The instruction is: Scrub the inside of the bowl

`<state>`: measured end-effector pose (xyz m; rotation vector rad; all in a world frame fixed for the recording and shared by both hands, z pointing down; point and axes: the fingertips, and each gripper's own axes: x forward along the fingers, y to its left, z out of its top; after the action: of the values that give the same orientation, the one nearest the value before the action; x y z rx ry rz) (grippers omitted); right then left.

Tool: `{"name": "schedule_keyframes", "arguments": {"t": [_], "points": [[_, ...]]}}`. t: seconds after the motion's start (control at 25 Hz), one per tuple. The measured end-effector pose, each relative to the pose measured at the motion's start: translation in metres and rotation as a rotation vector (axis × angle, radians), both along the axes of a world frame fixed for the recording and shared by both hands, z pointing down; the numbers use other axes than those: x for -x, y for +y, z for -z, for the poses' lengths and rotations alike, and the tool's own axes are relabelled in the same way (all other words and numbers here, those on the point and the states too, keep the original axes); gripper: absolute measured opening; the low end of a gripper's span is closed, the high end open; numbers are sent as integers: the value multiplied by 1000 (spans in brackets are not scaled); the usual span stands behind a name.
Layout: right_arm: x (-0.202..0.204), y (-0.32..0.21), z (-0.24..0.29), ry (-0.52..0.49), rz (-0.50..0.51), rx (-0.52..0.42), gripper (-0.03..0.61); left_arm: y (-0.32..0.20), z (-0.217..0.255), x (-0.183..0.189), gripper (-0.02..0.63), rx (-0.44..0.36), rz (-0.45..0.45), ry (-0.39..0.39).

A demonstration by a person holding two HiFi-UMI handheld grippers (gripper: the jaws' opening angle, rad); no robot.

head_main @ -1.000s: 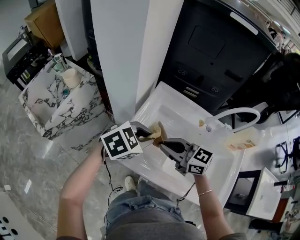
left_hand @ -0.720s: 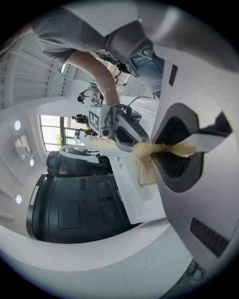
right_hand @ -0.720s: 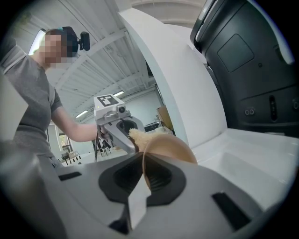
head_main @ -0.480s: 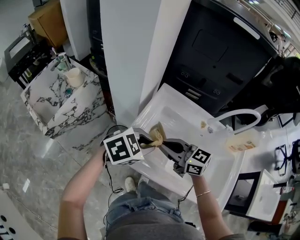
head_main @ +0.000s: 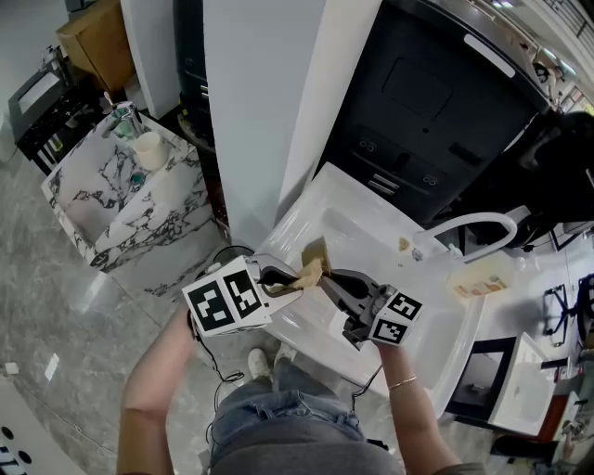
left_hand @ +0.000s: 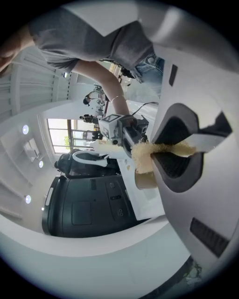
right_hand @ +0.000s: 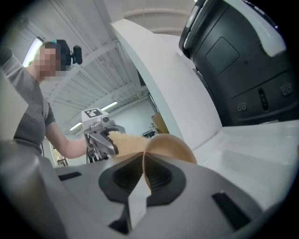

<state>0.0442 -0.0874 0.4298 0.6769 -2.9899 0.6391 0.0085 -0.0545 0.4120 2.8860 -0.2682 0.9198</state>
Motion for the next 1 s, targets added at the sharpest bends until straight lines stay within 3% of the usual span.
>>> {"name": "schedule_keyframes", "arguments": {"t": [0.36,0.6,1.0], "points": [[-25,-4,34,-266,-75,41,21,-69,24,25,44,-75,294,156],[-53,-5,60,-492,-105,72,21,-91,7,3,44,-30,325,207],[-80,-9,73,-679,-101,121,21,-101,-14,-37,44,38,234,248]]}}
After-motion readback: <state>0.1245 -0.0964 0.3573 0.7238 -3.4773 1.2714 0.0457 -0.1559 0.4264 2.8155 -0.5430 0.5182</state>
